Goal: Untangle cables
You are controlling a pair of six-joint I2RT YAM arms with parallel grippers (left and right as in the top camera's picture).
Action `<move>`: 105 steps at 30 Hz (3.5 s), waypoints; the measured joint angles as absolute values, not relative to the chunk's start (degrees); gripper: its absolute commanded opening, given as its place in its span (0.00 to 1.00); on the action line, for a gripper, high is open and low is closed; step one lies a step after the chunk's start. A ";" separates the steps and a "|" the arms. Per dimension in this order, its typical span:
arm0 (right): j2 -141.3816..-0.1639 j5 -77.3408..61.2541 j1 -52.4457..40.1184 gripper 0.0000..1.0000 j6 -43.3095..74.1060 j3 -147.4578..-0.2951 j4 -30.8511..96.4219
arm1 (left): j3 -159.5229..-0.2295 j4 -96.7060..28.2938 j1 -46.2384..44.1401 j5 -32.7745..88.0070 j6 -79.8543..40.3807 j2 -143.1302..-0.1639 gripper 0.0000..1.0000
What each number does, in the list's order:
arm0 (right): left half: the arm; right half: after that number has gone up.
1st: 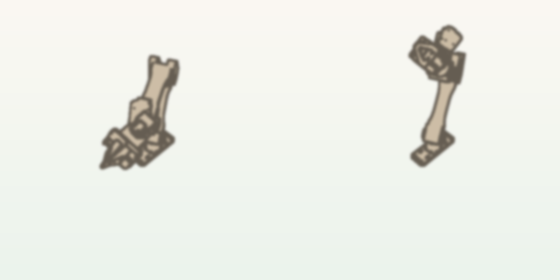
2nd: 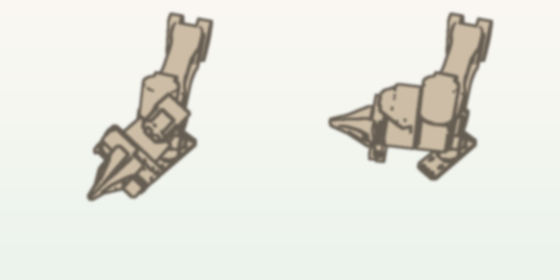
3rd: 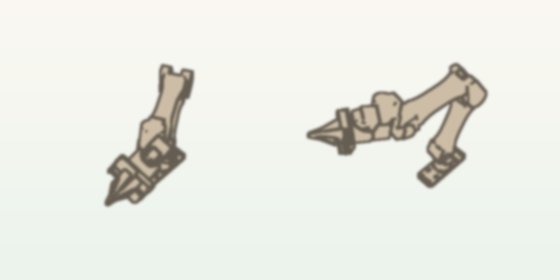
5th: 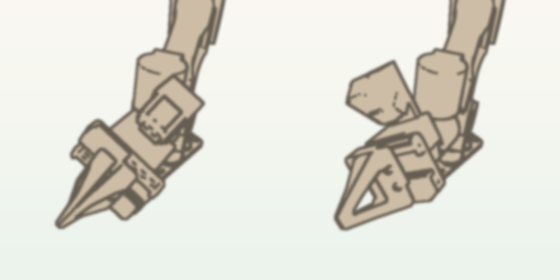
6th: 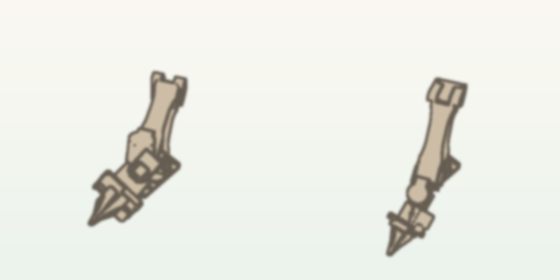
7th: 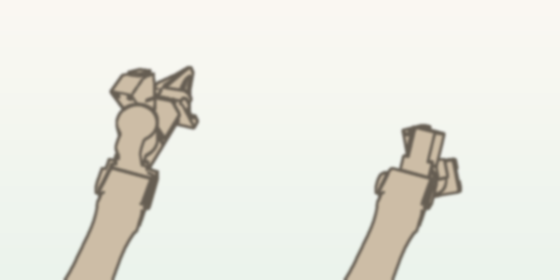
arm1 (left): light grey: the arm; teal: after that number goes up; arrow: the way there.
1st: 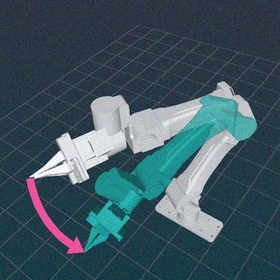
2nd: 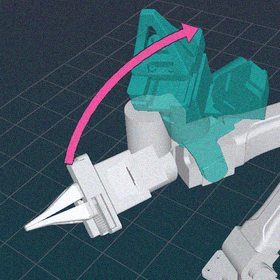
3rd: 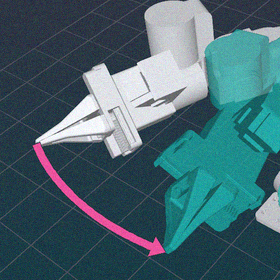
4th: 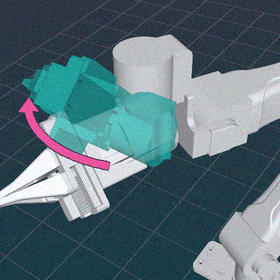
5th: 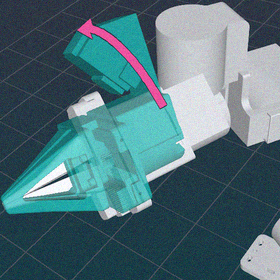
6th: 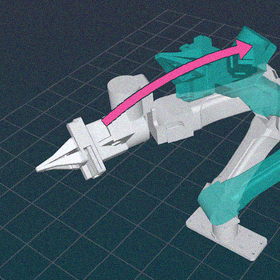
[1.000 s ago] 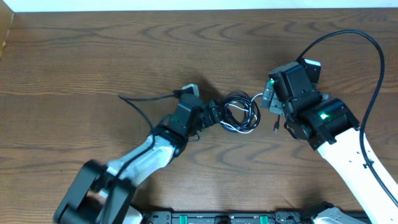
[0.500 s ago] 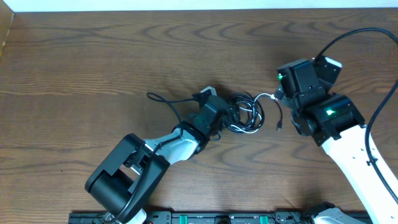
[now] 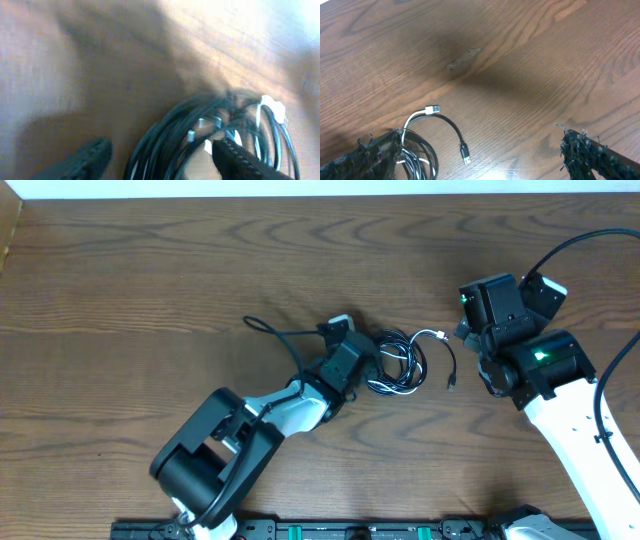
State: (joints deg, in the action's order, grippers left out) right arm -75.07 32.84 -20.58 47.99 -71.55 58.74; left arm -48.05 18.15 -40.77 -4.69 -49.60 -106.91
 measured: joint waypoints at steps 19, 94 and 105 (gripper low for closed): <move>-75.07 32.84 -20.58 0.99 48.23 -71.50 59.37 | -50.28 25.34 -41.17 -11.88 -41.89 -112.81 0.75; -91.79 -4.05 -36.38 0.43 -2.96 -58.57 24.71 | -45.45 6.20 -40.56 -12.84 13.17 -53.10 0.07; -92.05 -2.59 -36.38 0.01 -1.04 -58.57 16.40 | -45.45 5.65 -40.56 -12.86 13.37 -53.10 0.08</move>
State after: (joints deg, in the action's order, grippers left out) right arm -92.05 -2.59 -36.38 -1.04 -58.57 16.40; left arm -45.45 5.65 -40.56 -12.86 13.37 -53.10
